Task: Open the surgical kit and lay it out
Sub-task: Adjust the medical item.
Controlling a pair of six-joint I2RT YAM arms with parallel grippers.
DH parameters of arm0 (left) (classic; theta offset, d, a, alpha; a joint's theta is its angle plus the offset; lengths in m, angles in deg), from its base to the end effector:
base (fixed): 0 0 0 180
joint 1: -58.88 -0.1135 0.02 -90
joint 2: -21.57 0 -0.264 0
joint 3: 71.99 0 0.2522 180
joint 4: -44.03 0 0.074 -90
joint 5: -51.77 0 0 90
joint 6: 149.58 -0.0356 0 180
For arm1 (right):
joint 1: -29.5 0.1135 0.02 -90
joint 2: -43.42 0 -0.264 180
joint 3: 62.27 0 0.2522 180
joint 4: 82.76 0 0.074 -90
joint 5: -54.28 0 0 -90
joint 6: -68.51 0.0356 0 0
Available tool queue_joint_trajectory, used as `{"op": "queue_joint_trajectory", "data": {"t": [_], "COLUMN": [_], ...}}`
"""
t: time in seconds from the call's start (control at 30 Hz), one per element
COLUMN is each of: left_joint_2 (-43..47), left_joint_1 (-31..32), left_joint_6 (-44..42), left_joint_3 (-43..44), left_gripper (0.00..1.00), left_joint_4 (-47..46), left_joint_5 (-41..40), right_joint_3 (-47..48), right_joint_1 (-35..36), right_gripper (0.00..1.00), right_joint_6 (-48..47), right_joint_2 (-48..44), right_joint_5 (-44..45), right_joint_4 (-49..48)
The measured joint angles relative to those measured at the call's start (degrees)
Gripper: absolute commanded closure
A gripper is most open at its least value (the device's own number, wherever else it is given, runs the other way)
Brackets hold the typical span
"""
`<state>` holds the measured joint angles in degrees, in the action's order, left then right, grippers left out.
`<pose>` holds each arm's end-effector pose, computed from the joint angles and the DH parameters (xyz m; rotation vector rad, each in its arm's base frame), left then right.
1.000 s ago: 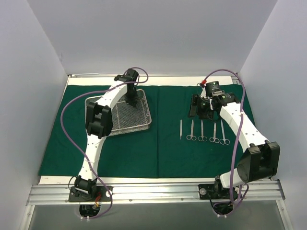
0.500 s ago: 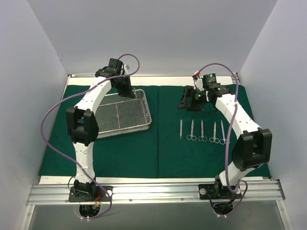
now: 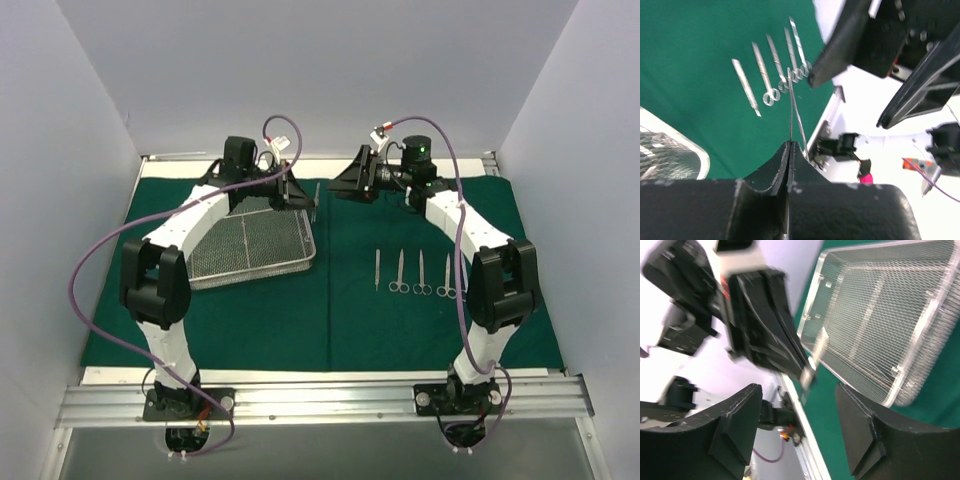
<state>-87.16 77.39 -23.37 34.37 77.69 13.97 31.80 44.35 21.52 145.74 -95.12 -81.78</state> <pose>0.4029 -0.1645 0.2967 0.2093 2.3190 -1.5117 0.3951 0.1365 0.3205 -0.3973 1.9014 1.5915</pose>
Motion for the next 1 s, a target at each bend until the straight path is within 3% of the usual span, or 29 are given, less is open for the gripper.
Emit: {"op": "queue_joint_trajectory", "data": {"t": [0.13,0.7,0.8,0.83,0.87,0.93,0.97,1.0], "left_joint_2": [0.9,2.8,3.0,3.0,3.0,3.0,3.0,3.0], "left_joint_1": [1.5,3.0,3.7,3.9,4.1,4.4,4.4,4.4], "left_joint_6": [1.3,1.9,3.3,3.9,4.1,4.1,4.1,3.6], "left_joint_3": [-1.5,-3.4,-4.4,-4.8,-5.0,-5.7,-5.9,-6.1], "left_gripper": [0.98,0.98,0.98,0.98,0.98,0.83,0.64,0.59], "left_joint_4": [-2.6,-4.6,-6.7,-7.3,-7.4,-7.5,-7.5,-7.3], "left_joint_5": [2.8,5.5,6.3,6.4,6.5,6.2,6.2,5.9], "right_joint_3": [0.1,4.4,5.2,5.4,5.6,6.2,6.4,6.4], "right_joint_1": [0.6,1.7,2.7,3.1,3.3,3.5,3.8,3.9], "right_gripper": [0.44,0.49,0.69,0.87,0.97,1.0,1.0,1.0], "right_joint_6": [4.7,-1.6,-2.3,-2.5,-2.6,-2.0,-2.0,-2.1], "right_joint_2": [0.7,3.6,4.7,4.9,4.9,4.9,4.9,4.8], "right_joint_5": [-1.9,-1.3,-1.3,-1.4,-1.6,-2.4,-2.7,-2.9], "right_joint_4": [-5.9,5.0,6.2,6.5,6.7,6.6,6.5,6.6]}}
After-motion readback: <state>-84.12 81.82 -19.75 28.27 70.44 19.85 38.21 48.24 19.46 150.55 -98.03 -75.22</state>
